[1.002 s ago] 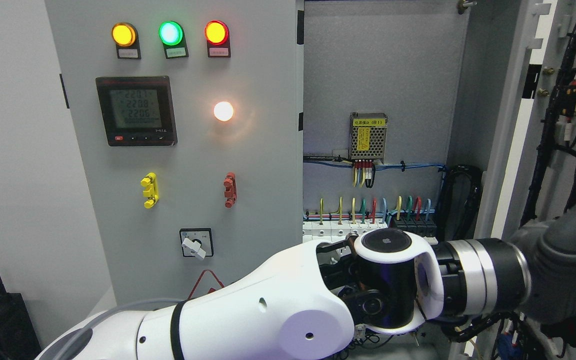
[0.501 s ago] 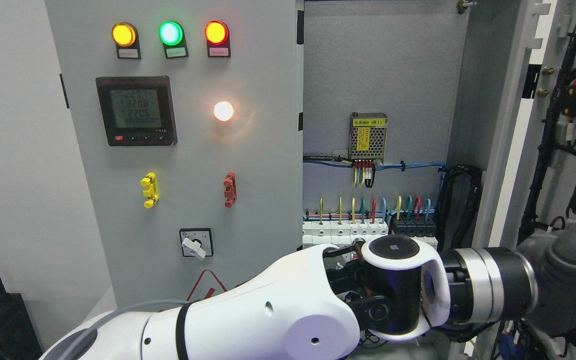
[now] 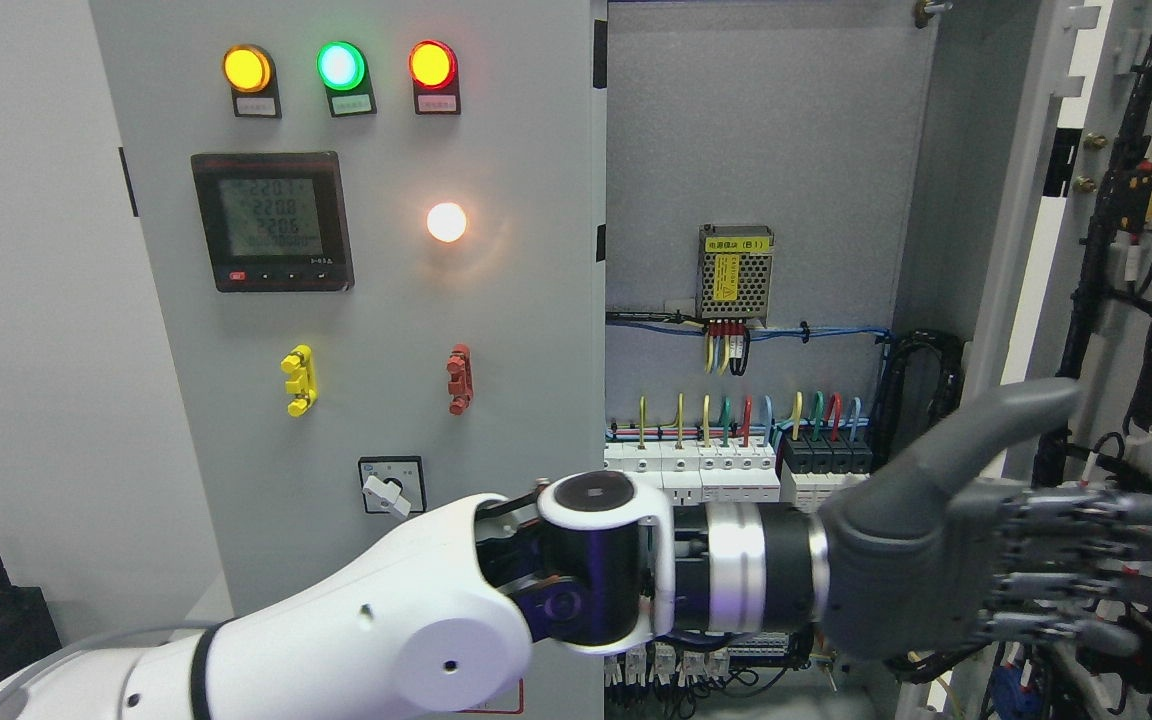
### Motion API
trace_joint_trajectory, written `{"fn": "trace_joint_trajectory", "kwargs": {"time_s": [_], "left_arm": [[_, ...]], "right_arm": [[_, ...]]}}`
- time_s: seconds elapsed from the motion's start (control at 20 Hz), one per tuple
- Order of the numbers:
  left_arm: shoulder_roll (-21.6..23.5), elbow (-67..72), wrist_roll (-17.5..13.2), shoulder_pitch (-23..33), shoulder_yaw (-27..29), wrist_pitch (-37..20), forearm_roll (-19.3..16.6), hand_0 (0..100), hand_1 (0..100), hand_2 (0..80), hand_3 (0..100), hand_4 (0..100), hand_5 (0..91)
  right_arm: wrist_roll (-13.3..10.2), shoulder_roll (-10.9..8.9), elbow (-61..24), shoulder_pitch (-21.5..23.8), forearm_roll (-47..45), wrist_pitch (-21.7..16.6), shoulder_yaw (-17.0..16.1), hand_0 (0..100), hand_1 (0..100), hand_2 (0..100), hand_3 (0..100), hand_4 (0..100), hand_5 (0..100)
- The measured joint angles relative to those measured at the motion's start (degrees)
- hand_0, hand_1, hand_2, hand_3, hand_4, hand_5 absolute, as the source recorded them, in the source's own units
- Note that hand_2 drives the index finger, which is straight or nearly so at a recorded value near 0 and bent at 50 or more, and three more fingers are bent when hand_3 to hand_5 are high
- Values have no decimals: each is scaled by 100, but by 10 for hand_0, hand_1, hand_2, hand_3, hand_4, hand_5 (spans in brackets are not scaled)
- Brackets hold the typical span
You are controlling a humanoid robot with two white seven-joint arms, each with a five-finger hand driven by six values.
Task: Open door with both hands
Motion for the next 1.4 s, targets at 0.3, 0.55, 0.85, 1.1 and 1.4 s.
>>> {"fn": "trace_joint_trajectory", "kwargs": {"time_s": [0.3,0.55,0.85,1.1,1.4], "left_arm": [[1771,-488,-1019,1060,14,121,-327,0,0,0,0,29,0],[3150,-624,-1502,2218,32,157,-1028,0,0,0,0,29,0],[4297,-210,-1602,3698,46,-194,-1774,0,0,0,0,30,0],[4840,578,-1619,5285,56,-1226,-2159,0,0,0,0,30,0],[4725,2088,-1627,7306,250,-2600,-2417,0,0,0,0,30,0]], "right_arm": [[0,0,0,0,0,-3,0,0,0,0,0,0,0],[0,0,0,0,0,-4,0,0,0,0,0,0,0],[0,0,0,0,0,-4,0,0,0,0,0,0,0],[0,0,0,0,0,-4,0,0,0,0,0,0,0],[1,0,-3,0,-6,-4,-2,0,0,0,0,0,0]]}}
